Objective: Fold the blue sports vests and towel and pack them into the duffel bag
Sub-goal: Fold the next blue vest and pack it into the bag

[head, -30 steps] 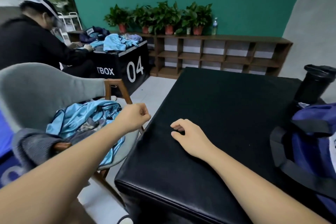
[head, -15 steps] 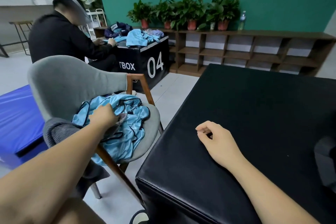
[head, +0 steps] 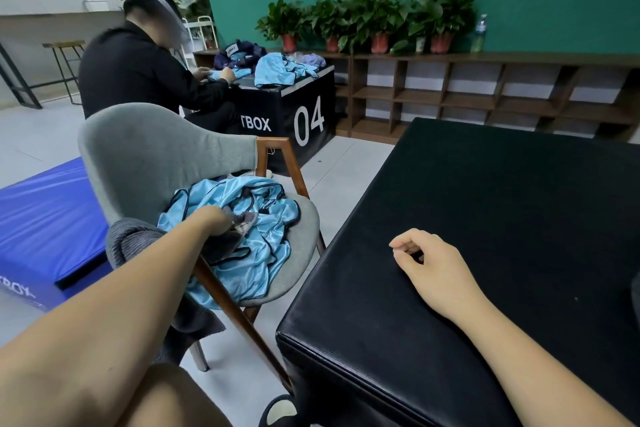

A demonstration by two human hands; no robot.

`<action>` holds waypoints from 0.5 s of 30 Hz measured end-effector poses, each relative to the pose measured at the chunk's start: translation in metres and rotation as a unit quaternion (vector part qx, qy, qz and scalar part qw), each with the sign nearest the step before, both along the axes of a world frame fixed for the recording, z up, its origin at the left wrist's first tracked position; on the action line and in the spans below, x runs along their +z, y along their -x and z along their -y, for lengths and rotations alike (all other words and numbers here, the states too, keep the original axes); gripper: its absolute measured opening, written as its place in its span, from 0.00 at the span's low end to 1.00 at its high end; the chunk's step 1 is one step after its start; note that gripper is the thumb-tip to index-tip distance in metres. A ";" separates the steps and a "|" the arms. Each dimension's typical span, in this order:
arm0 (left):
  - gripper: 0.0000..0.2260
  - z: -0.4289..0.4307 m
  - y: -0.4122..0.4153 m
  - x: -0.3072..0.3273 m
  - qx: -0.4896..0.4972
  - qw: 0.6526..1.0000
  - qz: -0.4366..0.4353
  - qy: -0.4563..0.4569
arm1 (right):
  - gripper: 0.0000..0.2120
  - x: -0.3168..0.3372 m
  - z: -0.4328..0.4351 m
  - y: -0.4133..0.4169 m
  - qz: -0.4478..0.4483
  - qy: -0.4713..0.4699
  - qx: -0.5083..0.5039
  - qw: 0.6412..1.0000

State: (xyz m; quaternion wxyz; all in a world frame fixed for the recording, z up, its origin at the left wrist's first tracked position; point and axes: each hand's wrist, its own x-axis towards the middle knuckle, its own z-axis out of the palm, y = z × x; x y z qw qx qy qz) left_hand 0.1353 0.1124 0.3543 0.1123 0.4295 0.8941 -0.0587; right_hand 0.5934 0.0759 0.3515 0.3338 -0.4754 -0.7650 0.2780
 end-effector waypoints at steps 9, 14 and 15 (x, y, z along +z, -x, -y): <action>0.21 -0.006 0.003 -0.004 -0.014 0.998 0.054 -0.031 | 0.11 0.001 0.002 0.000 0.003 -0.005 -0.001 1.000; 0.20 -0.003 0.003 0.000 -0.003 0.995 0.073 -0.067 | 0.11 0.000 0.001 0.000 -0.005 0.001 -0.005 1.000; 0.19 -0.002 0.005 0.000 0.004 0.993 0.074 -0.096 | 0.11 0.001 0.001 0.000 -0.004 0.003 -0.005 1.000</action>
